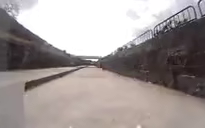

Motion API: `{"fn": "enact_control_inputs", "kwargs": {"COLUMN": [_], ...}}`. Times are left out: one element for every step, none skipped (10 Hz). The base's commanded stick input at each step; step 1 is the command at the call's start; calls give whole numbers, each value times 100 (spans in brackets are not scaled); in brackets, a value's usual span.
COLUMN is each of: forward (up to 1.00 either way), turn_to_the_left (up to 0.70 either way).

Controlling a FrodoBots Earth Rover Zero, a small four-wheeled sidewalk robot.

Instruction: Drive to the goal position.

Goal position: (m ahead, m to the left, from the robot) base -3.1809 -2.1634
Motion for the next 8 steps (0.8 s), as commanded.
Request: {"fn": "enact_control_inputs", "kwargs": {"forward": [100, 100, 100, 100, 100, 100, 100, 100], "turn_to_the_left": [0, 0, 0, 0, 0, 0, 0, 0]}}
